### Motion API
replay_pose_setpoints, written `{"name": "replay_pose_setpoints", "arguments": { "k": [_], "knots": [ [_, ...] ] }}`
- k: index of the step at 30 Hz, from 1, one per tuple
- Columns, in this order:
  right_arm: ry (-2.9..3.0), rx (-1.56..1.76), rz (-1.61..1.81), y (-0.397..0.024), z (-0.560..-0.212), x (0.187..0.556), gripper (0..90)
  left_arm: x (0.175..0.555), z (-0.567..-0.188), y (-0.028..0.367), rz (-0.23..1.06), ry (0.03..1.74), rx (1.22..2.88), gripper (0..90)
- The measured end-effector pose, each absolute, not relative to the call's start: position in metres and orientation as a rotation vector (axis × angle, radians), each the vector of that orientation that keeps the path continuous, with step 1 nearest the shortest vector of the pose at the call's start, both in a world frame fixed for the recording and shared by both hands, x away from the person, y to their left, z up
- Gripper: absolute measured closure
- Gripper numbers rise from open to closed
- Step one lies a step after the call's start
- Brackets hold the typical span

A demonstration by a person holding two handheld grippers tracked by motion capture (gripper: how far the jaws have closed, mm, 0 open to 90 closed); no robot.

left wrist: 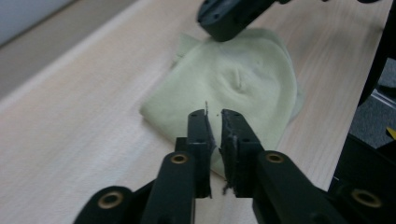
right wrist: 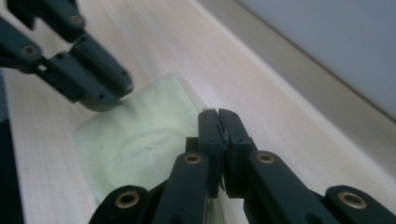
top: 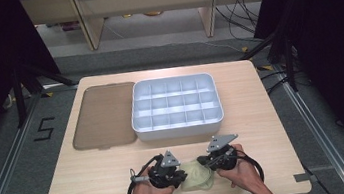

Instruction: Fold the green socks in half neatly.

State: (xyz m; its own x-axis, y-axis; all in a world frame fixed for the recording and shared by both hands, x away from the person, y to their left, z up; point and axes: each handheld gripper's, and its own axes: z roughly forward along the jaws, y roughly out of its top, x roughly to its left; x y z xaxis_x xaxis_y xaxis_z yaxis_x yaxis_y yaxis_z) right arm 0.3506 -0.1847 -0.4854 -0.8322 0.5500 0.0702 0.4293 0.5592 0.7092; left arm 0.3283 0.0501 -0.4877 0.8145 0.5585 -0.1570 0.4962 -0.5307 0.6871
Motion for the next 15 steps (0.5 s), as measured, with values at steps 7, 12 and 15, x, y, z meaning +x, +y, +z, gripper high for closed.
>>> {"name": "replay_pose_setpoints", "arguments": {
  "k": [7,12,15],
  "knots": [
    [2.609,0.887,1.130,-0.200,-0.477,0.335,81.8,0.337,-0.490,0.059,0.112,0.853,2.201,68.0],
    [2.592,0.977,1.132,-0.207,-0.481,0.334,61.8,0.347,-0.493,0.055,0.097,0.901,2.225,54.7],
    [2.596,1.008,1.134,-0.208,-0.483,0.333,57.7,0.348,-0.495,0.051,0.090,0.911,2.224,51.2]
  ]
}}
